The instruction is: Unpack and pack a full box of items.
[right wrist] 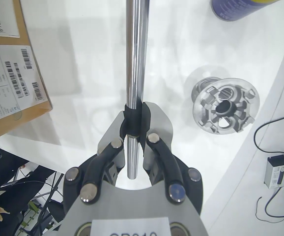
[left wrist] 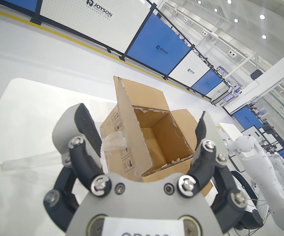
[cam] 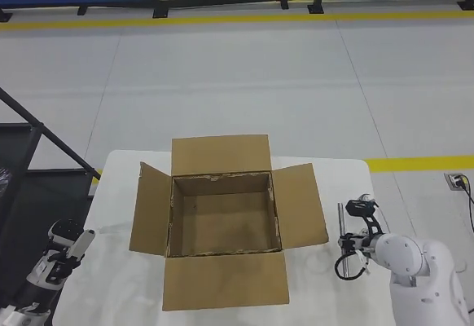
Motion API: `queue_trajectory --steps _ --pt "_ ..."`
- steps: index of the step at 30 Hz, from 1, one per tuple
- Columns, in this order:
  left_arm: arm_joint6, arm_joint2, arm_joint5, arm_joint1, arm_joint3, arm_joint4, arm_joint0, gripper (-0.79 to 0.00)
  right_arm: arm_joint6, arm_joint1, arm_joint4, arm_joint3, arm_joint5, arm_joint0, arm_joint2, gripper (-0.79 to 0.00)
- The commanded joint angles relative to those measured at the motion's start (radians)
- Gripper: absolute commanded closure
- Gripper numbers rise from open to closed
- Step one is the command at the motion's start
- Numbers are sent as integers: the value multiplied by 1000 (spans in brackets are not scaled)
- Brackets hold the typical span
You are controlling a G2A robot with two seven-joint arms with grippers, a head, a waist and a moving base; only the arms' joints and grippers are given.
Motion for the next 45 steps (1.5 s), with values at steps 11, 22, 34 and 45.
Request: queue_trajectory --steps 11,22,34,45 --pt "0 0 0 0 0 0 0 -785 -4 16 -25 129 34 52 -49 -22" --pt "0 0 0 0 0 0 0 -785 -23 28 21 106 48 39 -64 -317" --pt "0 0 0 0 0 0 0 -785 -40 45 96 -249 67 -60 -34 -646" --pt "0 0 0 0 0 0 0 -785 -95 54 269 -360 91 1 -39 -785"
